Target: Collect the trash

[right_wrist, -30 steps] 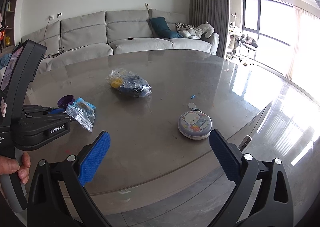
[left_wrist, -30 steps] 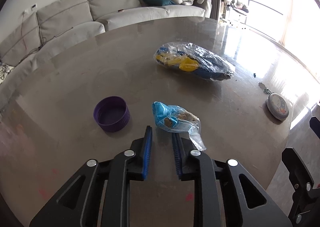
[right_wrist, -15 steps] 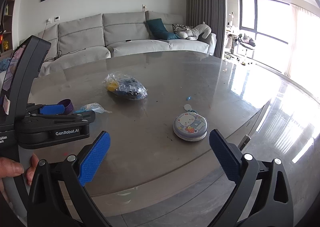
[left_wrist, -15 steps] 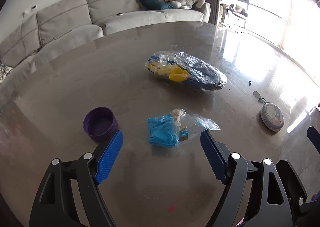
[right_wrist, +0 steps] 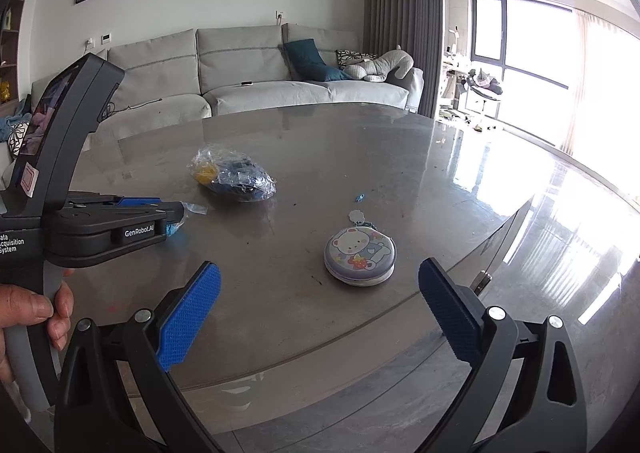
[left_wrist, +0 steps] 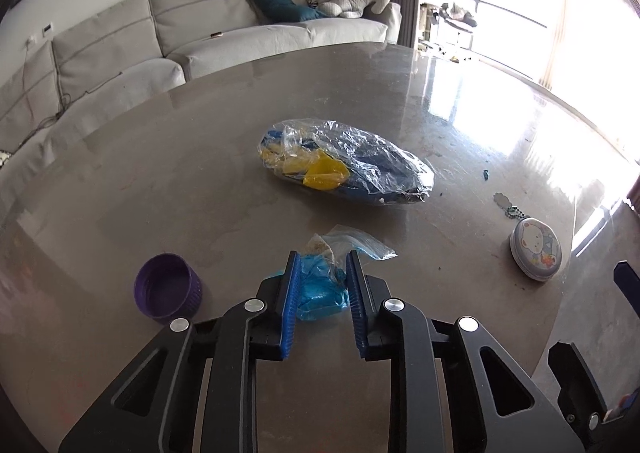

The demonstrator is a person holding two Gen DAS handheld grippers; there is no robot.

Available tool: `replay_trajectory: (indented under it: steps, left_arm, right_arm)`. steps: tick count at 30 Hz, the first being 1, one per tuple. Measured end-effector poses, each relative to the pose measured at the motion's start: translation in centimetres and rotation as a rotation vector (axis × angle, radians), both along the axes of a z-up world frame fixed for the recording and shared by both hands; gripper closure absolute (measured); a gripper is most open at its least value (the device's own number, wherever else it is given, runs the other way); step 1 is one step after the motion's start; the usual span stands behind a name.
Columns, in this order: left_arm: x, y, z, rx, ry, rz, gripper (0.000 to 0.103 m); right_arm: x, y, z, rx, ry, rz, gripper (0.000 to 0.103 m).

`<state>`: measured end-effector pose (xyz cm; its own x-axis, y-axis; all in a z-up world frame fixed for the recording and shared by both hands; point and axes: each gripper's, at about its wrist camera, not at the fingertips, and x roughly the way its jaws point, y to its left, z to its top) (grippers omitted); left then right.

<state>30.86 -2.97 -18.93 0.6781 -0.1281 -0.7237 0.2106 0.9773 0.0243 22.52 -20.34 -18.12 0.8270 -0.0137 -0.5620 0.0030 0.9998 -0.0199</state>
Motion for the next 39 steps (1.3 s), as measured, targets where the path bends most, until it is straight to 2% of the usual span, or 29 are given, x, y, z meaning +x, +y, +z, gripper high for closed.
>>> replay_trajectory:
  steps: [2,15,18,21,22,24,26,32,39]
  left_arm:
    - [-0.1,0.2,0.2,-0.008,-0.009,-0.009,0.088]
    - [-1.6,-0.3,1.8,0.009,-0.062,-0.045,0.089]
    - [-2.0,-0.6,2.0,0.012,-0.073,-0.050,0.089]
    - [-2.1,-0.7,2.0,0.006,-0.077,-0.050,0.089]
    - [-2.1,-0.8,2.0,0.004,-0.076,-0.050,0.089]
    - [-2.2,-0.9,2.0,0.005,-0.074,-0.049,0.089]
    - [-2.3,-1.0,2.1,0.005,-0.078,-0.051,0.089]
    - [-3.5,-0.8,3.0,0.005,-0.097,-0.052,0.089]
    - [-7.2,-0.7,5.1,-0.018,-0.131,-0.071,0.089]
  right_arm:
    - [0.7,-0.2,-0.3,0.005,0.003,-0.007,0.004]
    - [5.4,-2.4,-4.2,0.005,0.061,-0.033,0.005]
    - [5.1,-3.0,-4.8,0.033,0.053,-0.025,0.014]
    - [4.6,-2.9,-4.8,0.031,0.031,0.013,0.032]
    - [4.4,-2.8,-4.8,0.029,0.026,0.028,0.046]
    - [4.6,-2.6,-4.7,0.030,0.026,0.035,0.046]
    - [4.7,-2.9,-4.5,0.048,0.039,0.036,0.047]
    - [3.1,-2.5,-2.1,0.048,0.004,0.045,0.047]
    - [-2.0,-2.1,2.8,0.059,-0.064,0.085,0.047]
